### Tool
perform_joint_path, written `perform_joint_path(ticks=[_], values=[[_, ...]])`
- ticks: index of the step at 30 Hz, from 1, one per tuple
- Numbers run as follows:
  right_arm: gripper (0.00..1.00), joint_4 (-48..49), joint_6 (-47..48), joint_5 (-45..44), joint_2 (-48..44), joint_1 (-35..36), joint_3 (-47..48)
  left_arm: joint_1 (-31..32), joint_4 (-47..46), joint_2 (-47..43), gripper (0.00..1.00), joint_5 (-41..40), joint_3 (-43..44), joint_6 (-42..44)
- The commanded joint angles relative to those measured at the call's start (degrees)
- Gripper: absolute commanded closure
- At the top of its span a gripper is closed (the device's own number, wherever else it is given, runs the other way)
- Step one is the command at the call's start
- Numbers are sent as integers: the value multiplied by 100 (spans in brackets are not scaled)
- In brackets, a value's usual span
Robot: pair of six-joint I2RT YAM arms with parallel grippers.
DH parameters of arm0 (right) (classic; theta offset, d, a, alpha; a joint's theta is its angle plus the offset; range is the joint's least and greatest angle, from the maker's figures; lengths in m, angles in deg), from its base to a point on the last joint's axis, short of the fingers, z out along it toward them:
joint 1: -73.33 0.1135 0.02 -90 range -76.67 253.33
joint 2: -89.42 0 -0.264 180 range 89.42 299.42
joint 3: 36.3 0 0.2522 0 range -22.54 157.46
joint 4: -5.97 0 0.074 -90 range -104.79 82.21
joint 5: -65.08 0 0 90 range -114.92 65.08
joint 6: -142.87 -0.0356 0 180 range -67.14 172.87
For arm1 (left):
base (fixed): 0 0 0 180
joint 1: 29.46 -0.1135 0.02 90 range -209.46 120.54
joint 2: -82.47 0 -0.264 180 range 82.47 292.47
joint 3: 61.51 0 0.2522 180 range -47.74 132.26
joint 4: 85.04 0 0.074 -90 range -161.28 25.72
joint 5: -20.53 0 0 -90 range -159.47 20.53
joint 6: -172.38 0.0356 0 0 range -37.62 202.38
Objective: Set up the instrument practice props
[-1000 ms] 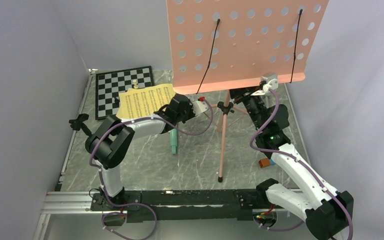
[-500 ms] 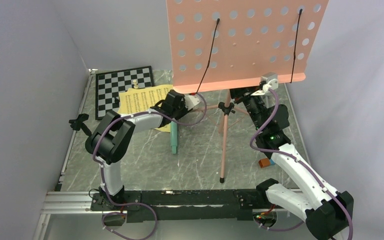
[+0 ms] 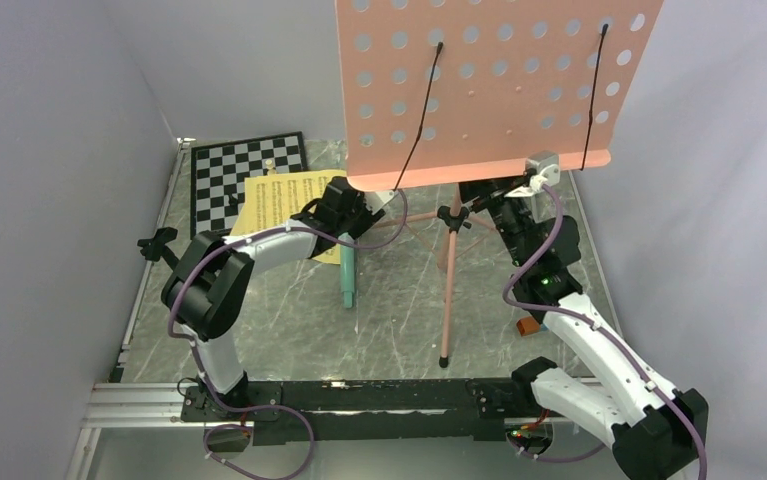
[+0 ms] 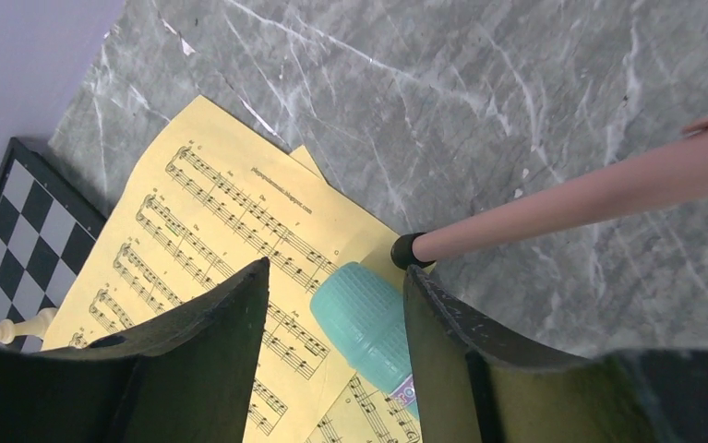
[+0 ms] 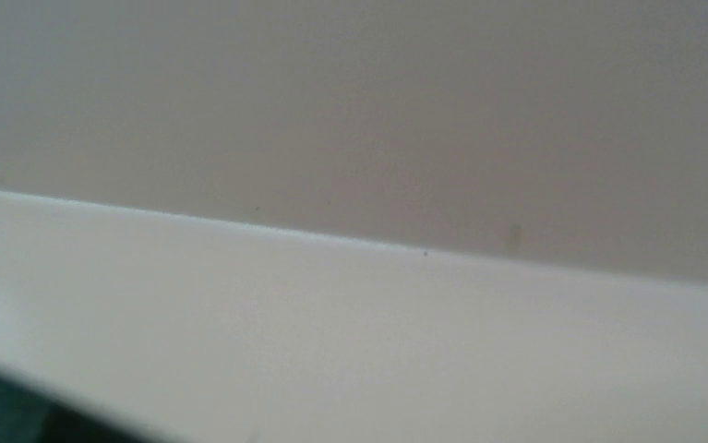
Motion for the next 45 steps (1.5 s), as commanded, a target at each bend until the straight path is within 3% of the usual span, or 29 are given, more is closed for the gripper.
perform_joint_path(ticks=[1, 13, 17, 24, 31, 38, 45], values=[[58, 840, -277, -47, -397, 35, -5, 73, -199, -360, 40, 108, -81, -222], [30, 532, -350, -55, -811, 37, -365, 176, -258, -725, 39, 281, -255, -524], [26, 198, -413, -12, -1198, 31, -587, 196, -309, -983, 37, 437, -360, -702], [24, -1098, -506, -91, -2197, 28, -1024, 245, -390, -1541, 33, 921, -516, -1111], [24, -2991, 64, -223, -2956, 28, -1039, 382, -275, -1785, 32, 1195, -450, -1349], [33, -4522, 1041, -493, -2345, 30, -444, 417, -399, -1923, 30, 1439, -626, -1563], [28, -4435, 1501, -1052, -1965, 16, -384, 520, -493, -1970, 29, 1342, -781, -1535]])
